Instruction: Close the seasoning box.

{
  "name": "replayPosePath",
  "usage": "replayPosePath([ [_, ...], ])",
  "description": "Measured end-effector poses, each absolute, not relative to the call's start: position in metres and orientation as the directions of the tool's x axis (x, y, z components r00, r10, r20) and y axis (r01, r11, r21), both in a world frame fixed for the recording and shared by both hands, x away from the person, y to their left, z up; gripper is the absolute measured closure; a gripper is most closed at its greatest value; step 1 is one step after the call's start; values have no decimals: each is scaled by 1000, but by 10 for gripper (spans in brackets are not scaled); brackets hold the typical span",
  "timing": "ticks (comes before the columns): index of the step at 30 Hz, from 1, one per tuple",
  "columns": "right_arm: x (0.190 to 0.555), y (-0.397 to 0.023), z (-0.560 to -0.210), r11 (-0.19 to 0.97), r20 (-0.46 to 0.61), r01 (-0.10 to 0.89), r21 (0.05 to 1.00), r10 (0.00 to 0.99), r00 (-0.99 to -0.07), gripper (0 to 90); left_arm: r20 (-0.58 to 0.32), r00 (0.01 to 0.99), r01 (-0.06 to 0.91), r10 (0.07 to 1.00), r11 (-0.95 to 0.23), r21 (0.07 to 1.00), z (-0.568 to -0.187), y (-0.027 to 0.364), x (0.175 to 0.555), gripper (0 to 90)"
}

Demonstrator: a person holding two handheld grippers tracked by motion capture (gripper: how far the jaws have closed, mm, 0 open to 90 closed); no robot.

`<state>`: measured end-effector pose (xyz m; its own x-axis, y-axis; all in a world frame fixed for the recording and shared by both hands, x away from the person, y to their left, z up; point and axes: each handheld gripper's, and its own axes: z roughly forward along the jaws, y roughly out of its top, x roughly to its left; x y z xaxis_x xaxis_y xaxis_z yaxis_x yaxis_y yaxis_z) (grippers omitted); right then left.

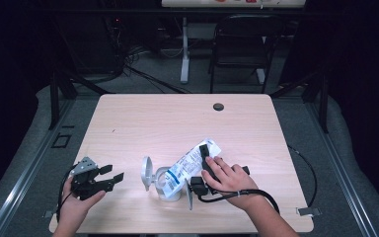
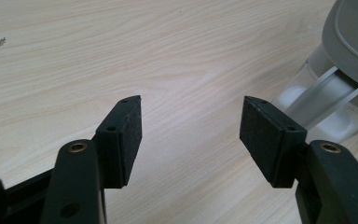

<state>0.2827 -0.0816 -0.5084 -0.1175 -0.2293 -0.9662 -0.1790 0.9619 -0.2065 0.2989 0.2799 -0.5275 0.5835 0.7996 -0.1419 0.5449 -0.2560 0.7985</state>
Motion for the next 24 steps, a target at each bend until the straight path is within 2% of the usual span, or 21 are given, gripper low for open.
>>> replayPosePath([
  [24,283,-82,-508,962,-967,-180,-207,-229,-114,559,-143,581,548,801,-255,797,-528,280,299,393],
])
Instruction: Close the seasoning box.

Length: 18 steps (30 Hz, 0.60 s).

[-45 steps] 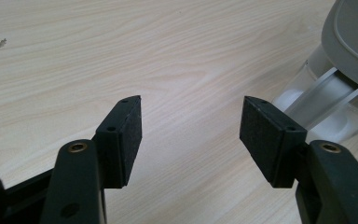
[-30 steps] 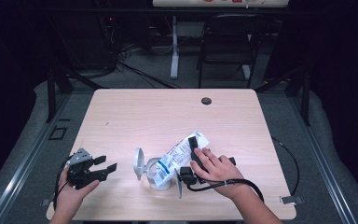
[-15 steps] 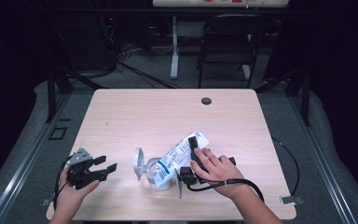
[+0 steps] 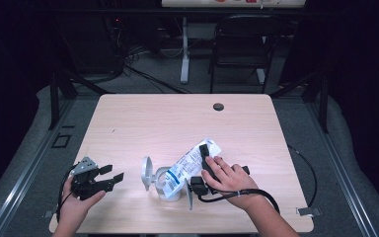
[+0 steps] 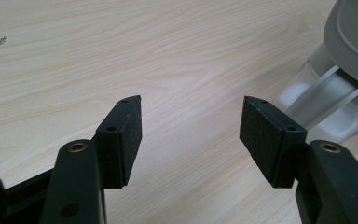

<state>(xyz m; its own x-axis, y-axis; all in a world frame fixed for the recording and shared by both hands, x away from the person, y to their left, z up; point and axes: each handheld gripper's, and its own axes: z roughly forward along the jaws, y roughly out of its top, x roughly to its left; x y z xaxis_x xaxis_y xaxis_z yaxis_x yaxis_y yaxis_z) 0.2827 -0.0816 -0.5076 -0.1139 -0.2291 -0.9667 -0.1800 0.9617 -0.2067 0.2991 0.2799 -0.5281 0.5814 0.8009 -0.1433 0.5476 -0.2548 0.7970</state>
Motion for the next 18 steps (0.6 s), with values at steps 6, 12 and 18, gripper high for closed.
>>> replayPosePath([
  [6,283,-82,-507,961,-967,-182,-207,-229,-113,560,-141,583,547,800,-257,797,-528,280,299,393],
  [12,283,-82,-507,961,-967,-182,-206,-229,-112,561,-142,583,547,800,-257,797,-528,280,299,393],
  [18,283,-82,-507,961,-967,-183,-208,-230,-111,563,-144,581,549,801,-255,796,-528,280,299,393],
])
